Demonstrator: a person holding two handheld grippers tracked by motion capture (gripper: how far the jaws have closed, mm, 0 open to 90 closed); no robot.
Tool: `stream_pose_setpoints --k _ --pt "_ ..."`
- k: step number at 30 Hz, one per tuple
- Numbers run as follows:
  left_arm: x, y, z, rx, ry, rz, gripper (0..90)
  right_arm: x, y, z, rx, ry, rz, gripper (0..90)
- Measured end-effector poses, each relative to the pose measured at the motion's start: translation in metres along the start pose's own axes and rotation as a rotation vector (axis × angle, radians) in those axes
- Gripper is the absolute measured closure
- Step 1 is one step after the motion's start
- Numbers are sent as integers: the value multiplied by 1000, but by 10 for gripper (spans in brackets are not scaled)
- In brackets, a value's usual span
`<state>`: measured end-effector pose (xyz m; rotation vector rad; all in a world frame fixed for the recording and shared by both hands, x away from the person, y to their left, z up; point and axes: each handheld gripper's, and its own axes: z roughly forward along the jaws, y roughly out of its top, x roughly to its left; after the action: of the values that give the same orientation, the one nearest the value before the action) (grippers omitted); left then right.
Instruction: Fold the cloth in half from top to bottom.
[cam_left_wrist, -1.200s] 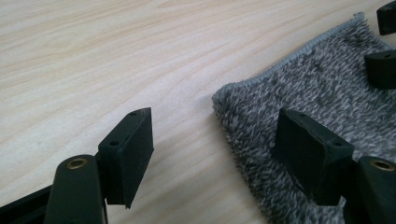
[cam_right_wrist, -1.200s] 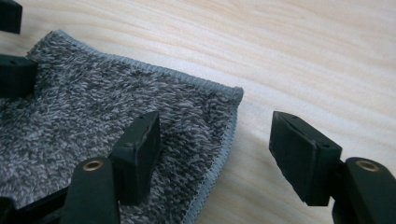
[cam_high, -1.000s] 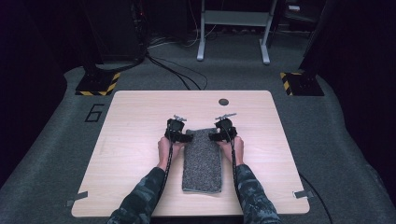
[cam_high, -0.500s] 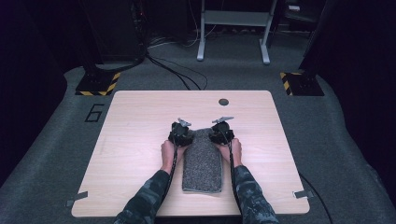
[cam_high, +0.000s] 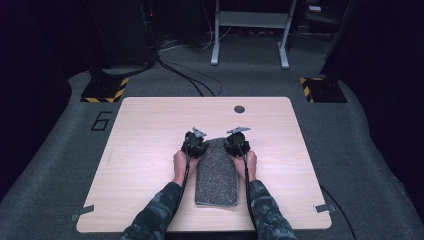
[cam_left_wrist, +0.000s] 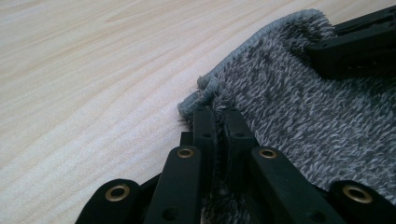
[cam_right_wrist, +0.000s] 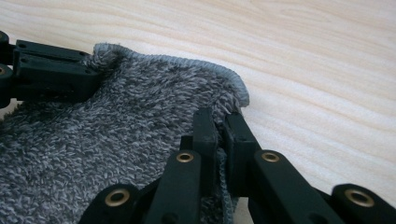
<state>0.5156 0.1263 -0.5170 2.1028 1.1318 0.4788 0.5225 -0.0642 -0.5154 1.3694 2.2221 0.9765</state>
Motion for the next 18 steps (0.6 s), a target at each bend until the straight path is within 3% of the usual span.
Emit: stream_pose_setpoints --k 5,15,18 --pt "6 -1 -3 -17 -31 -44 861 1 3 -9 -45 -1 0 855" --pt "13 9 -29 -97 -49 -49 860 8 14 -32 -141 -14 -83 857" --pt "15 14 -35 -124 -56 -53 859 8 18 -37 -150 -5 -76 857"
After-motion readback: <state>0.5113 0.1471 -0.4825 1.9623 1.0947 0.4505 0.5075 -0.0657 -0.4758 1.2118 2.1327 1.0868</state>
